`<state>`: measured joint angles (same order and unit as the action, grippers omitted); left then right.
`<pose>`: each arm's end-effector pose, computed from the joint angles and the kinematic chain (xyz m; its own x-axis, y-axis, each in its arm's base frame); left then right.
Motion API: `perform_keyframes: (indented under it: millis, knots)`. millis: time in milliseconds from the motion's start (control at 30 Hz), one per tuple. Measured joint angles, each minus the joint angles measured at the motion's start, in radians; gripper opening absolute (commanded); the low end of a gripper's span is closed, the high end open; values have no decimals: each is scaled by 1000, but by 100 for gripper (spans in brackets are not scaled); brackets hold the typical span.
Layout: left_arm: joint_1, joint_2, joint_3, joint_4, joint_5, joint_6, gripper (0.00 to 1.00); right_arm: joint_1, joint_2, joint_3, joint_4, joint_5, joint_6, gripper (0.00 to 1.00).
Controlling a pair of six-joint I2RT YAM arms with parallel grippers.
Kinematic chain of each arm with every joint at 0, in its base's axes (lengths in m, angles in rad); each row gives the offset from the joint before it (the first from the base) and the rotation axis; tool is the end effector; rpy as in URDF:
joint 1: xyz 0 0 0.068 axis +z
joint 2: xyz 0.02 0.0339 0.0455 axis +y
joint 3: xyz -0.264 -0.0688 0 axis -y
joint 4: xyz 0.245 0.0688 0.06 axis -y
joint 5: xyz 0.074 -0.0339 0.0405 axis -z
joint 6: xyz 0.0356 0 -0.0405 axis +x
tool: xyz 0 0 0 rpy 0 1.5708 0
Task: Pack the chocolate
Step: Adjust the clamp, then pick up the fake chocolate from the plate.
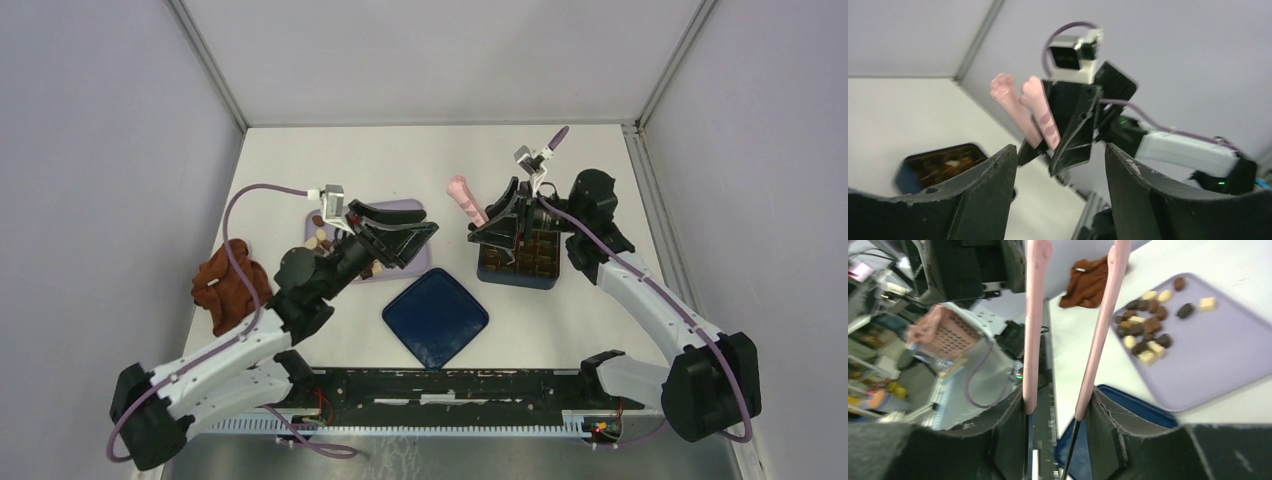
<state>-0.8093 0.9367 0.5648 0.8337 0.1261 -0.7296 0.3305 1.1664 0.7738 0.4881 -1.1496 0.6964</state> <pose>0.1427 -0.1562 0.3418 -0.3012 -0.6424 -0.7047 0.7981 0.2346 -0.5550 0.2293 0.1130 0.3263 -0.5671 0.0827 -0.8195 -0.8188 0.0507 0.5718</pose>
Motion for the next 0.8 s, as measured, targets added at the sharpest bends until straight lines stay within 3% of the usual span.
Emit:
perform_keyframes:
  millis: [167, 333, 500, 800]
  knots:
    - [0, -196, 115, -586, -148, 158, 70, 4, 29, 160, -379, 91, -360, 44]
    - [0, -195, 407, -1109, -389, 340, 69, 87, 128, 329, -702, 304, -723, 42]
    - [0, -201, 439, -1315, -608, 459, 69, 213, 246, 423, -916, 542, -953, 41]
    - [0, -307, 207, -1418, -824, 515, 69, 374, 507, 617, -1126, 805, -1153, 41]
